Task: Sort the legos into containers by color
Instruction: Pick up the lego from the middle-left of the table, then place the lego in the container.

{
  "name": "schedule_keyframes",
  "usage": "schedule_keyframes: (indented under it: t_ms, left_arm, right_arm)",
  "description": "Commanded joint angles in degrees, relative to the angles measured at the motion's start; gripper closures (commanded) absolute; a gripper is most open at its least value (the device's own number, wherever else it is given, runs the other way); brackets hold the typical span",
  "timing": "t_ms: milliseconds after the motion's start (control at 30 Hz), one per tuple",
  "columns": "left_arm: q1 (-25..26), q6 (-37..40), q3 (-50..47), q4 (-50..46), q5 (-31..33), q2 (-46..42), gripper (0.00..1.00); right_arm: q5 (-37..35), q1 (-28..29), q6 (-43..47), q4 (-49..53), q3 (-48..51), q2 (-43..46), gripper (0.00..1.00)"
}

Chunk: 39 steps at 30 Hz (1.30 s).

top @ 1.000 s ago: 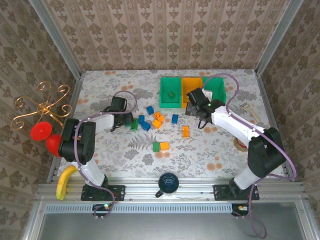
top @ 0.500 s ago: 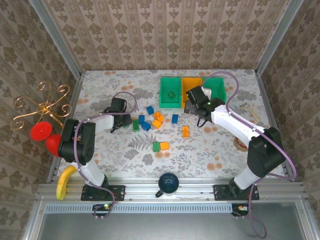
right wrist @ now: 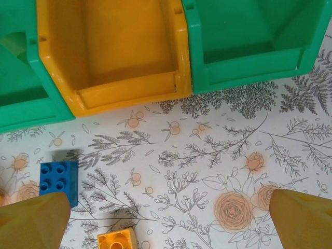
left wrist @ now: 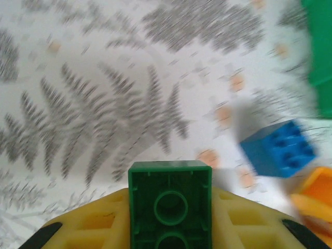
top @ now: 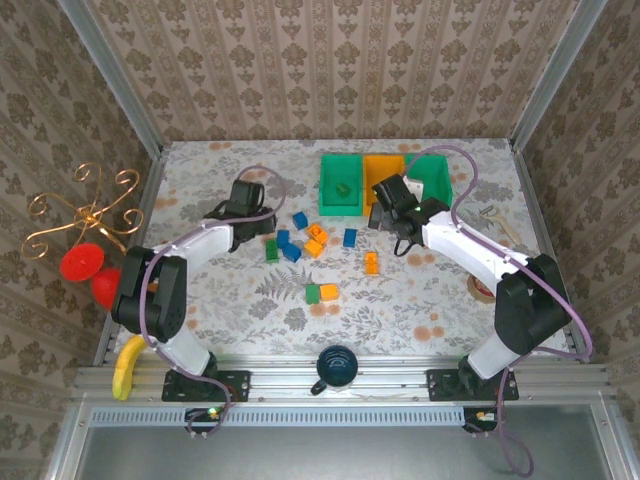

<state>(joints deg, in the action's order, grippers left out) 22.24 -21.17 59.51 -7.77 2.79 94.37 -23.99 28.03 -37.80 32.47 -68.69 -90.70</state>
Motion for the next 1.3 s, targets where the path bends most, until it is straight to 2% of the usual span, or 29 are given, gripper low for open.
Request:
schedule_keyframes:
  t_ms: [0,267,800,1033,1267]
  left_arm:
    - [3.01,3.59,5.48,0.87,-0.27,0.20,0.89]
    - [10.10,8.45,18.63,0.54,-0.63,8.94,0.89]
    - [13.27,11.55,40.49,-4.26,-1.01,27.24,0.88]
    - [13.35,10.97,45.02,-5.28,-0.95,30.60,0.75]
    - [13.27,10.89,45.35,-5.41,0.90,30.18,0.61]
  right_arm:
    - [-0.75,0.53,-1.79,-0.73,1.42,1.39,0.00]
    - [0.06,0.62,-2.62,-1.09,3.97,2.08,0.00]
    - [0.74,1.13,-3.42,-3.20,7.43,3.46,0.00]
    - [0.91,1.41,-3.24,-3.85,8.27,3.58,0.00]
    - [2.26,1.58,-2.41,-4.52,7.84,2.34,0.00]
